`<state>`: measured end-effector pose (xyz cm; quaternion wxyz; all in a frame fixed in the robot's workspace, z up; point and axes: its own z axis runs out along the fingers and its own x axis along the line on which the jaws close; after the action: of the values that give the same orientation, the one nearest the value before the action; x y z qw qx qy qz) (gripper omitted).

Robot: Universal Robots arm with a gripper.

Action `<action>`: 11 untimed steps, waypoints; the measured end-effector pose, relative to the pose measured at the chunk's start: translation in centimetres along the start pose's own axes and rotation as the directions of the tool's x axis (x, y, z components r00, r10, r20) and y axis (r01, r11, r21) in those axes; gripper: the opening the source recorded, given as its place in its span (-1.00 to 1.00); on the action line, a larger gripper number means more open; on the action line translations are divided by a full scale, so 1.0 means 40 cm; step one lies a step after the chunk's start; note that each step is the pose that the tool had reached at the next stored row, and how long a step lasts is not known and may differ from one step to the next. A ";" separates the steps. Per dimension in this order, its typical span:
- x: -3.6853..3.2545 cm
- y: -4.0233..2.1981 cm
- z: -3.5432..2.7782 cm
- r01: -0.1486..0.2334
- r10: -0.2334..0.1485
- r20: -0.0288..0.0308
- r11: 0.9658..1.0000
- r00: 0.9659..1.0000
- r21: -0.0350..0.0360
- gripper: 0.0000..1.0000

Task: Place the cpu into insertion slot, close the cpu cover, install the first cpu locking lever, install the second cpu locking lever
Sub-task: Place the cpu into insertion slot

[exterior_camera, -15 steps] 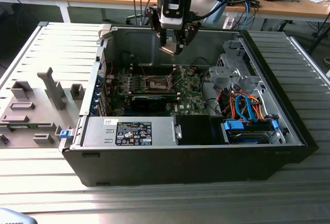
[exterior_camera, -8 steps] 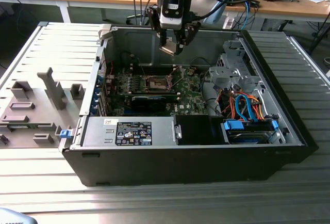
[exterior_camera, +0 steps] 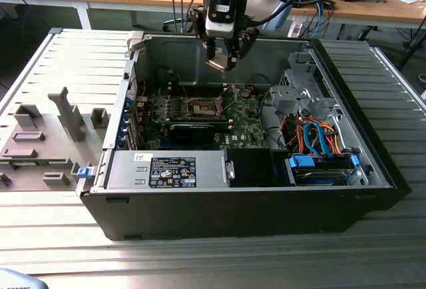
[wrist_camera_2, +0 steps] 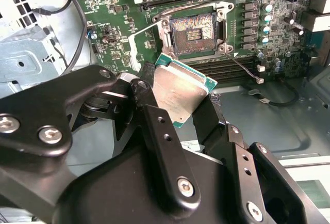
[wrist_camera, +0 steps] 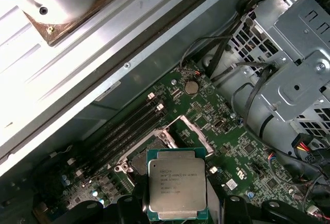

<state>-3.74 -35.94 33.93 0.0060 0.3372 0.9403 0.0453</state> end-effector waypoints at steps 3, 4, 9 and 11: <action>0.000 0.000 0.000 -0.006 0.006 0.001 1.000 1.000 0.000 0.09; 0.000 0.000 0.000 -0.008 0.008 0.001 1.000 1.000 0.000 0.09; 0.000 0.000 0.000 -0.017 0.017 0.002 1.000 1.000 0.000 0.09; 0.000 0.000 0.000 -0.022 0.022 0.002 1.000 1.000 0.000 0.09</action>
<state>-3.75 -35.95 33.93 0.0065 0.3476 0.9365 0.0452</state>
